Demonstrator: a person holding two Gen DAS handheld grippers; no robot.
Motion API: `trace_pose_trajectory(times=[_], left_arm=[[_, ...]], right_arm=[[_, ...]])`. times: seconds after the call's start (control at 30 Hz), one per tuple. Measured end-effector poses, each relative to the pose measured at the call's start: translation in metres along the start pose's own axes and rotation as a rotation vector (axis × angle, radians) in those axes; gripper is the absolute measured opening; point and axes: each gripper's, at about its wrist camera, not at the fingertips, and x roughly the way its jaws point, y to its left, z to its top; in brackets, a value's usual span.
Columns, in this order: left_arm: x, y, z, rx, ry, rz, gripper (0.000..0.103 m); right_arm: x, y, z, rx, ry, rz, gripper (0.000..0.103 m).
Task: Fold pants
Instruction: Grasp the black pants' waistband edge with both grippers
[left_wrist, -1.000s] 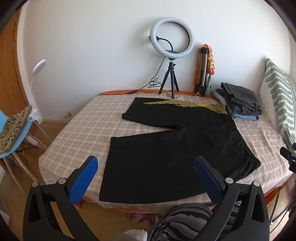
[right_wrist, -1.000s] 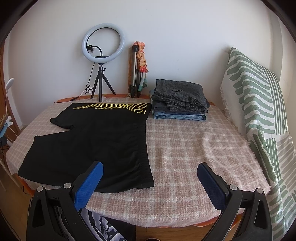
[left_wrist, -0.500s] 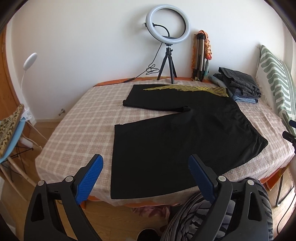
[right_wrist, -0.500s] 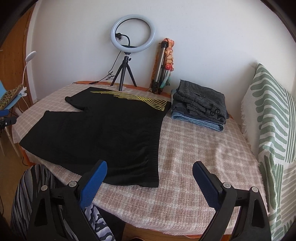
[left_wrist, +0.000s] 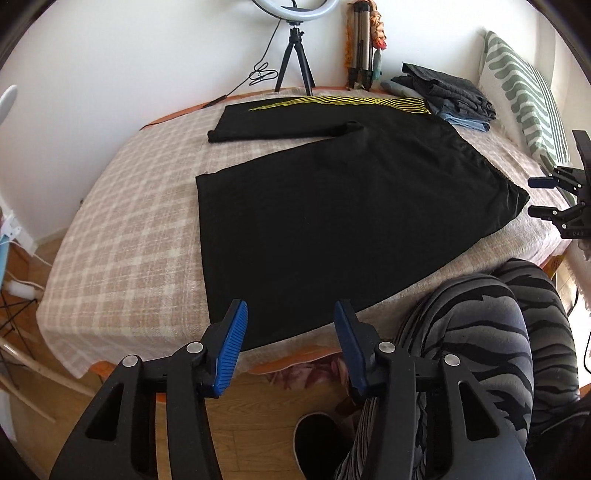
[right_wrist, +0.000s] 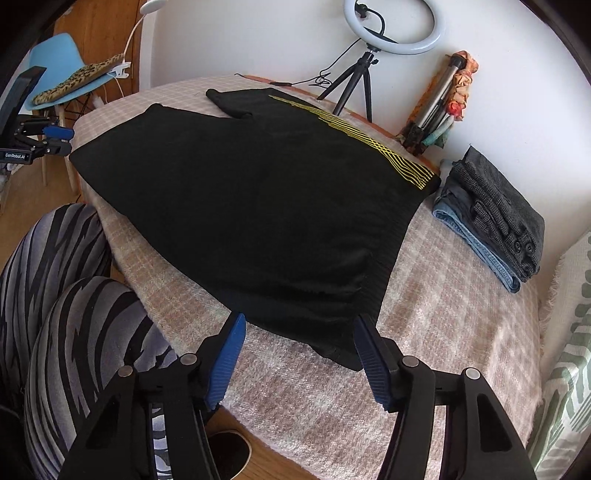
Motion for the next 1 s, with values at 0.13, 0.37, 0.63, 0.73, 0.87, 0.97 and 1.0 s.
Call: trace_pose_trajectory(times=[0.13, 0.37, 0.63, 0.73, 0.87, 0.97, 1.0], left_arm=[[0.004, -0.008, -0.008, 0.119, 0.021, -0.002, 0.047], [0.022, -0.019, -0.017, 0.316, 0.053, 0.070, 0.047], [0.037, -0.021, -0.021, 0.420, 0.043, 0.123, 0.043], [0.035, -0.017, -0.016, 0.409, 0.032, 0.115, 0.028], [0.031, -0.012, -0.012, 0.387, 0.026, 0.060, 0.020], [0.024, -0.010, -0.010, 0.357, -0.006, 0.033, 0.003], [0.022, -0.009, -0.008, 0.335, -0.017, 0.029, 0.003]], right_arm=[[0.013, 0.004, 0.001, -0.058, 0.033, 0.020, 0.061], [0.029, 0.000, 0.006, -0.091, 0.066, 0.039, 0.058], [0.036, -0.003, 0.014, -0.080, 0.077, 0.070, 0.042], [0.038, -0.003, 0.015, -0.070, 0.077, 0.078, 0.035], [0.039, -0.001, 0.017, -0.069, 0.075, 0.079, 0.029], [0.038, 0.001, 0.018, -0.071, 0.072, 0.069, 0.021], [0.038, 0.002, 0.019, -0.071, 0.071, 0.067, 0.018]])
